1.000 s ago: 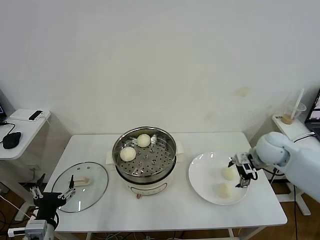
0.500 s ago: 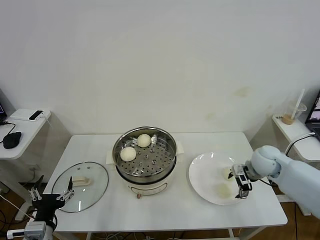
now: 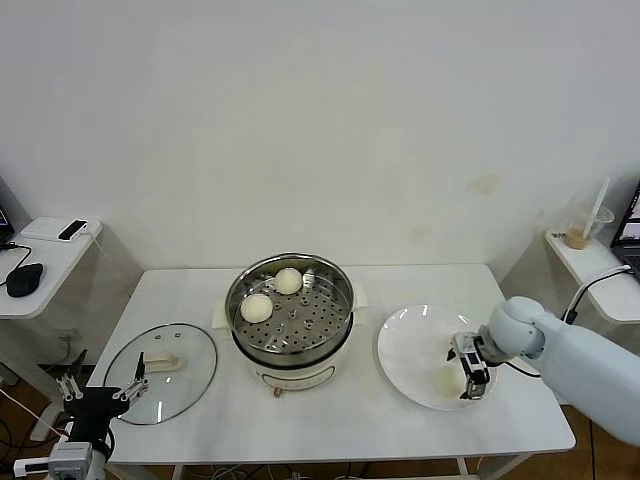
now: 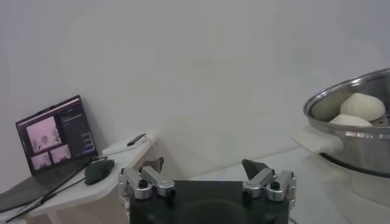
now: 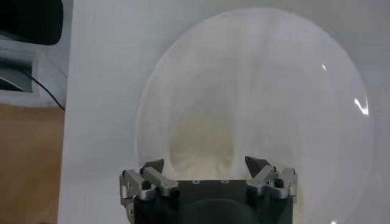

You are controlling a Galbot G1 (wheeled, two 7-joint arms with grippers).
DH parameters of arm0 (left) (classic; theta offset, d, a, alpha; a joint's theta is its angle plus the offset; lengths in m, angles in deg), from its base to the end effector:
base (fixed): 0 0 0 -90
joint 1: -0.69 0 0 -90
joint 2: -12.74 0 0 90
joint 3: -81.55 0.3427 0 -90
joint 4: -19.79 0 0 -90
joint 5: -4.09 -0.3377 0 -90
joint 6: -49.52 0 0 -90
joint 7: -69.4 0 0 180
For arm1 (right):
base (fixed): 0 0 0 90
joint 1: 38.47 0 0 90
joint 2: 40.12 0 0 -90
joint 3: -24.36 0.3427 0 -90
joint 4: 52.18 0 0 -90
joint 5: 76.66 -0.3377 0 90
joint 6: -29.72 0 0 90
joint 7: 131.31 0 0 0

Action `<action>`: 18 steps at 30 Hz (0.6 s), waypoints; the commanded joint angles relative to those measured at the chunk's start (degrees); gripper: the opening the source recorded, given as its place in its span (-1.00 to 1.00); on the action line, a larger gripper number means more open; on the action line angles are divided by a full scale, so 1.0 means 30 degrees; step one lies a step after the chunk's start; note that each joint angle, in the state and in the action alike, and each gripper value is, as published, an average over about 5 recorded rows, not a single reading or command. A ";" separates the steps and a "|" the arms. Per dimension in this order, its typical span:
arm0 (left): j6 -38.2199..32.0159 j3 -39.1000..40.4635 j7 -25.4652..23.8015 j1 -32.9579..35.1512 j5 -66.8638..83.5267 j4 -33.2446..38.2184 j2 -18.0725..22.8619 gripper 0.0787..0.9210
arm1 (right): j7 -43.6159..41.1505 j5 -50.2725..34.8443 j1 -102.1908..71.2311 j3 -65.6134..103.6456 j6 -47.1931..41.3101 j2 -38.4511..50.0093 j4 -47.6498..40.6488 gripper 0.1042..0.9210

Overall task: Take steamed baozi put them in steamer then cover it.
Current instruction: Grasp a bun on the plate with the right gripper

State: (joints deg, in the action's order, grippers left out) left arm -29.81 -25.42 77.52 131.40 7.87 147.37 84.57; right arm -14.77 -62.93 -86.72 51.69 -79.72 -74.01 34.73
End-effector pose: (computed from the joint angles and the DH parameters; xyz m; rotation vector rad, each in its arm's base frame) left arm 0.1252 0.1169 -0.2470 0.3003 -2.9114 -0.5524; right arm 0.4151 -0.1325 -0.2326 1.2829 -1.3321 1.3438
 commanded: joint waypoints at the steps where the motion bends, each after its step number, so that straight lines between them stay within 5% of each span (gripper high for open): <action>1: -0.0003 0.0000 -0.0003 0.0010 -0.0008 0.0010 0.0008 0.77 | 0.0000 0.0102 -0.0186 0.0071 -0.0055 -0.0313 -0.0227 0.73; 18: -0.0007 -0.0067 0.0013 0.0110 -0.0010 0.0216 0.0093 0.77 | -0.0171 0.0059 0.0231 0.0044 -0.0242 -0.0361 -0.0327 0.10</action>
State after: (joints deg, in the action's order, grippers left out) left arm -29.83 -25.64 77.56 131.71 7.85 148.03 84.88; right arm -15.30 -62.83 -86.07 51.84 -80.39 -74.82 33.91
